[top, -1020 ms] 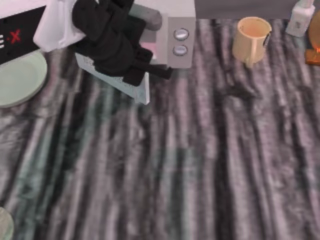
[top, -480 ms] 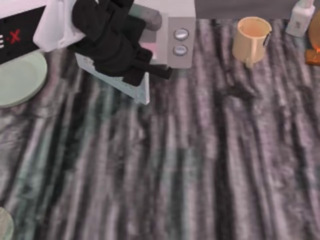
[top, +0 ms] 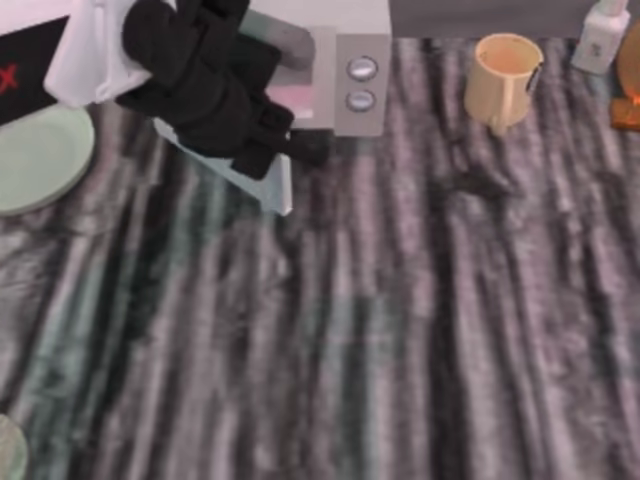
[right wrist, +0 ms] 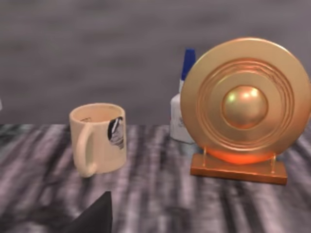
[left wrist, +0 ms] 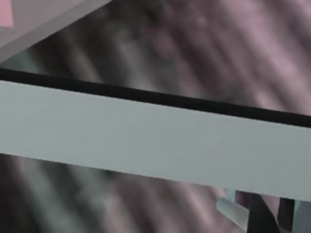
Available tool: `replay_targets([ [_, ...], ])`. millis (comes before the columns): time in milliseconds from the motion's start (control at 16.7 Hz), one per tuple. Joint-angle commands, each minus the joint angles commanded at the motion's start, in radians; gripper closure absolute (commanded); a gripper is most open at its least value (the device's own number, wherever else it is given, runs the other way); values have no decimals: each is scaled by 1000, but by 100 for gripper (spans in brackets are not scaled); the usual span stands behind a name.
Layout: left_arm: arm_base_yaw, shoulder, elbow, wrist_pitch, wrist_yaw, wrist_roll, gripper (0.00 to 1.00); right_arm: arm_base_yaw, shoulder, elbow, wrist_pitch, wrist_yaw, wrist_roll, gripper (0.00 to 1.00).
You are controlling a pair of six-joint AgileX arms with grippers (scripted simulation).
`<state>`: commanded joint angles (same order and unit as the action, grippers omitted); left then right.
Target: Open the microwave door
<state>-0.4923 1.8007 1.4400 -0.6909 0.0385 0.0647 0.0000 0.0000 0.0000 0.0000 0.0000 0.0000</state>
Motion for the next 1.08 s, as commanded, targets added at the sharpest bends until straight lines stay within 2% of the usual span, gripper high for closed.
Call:
replay_targets([
  [240,25,-36,-37,7,38,70,100,0,0,0,0,0,0,0],
  [1080,25,-37,-37,7,38,70,100,0,0,0,0,0,0,0],
])
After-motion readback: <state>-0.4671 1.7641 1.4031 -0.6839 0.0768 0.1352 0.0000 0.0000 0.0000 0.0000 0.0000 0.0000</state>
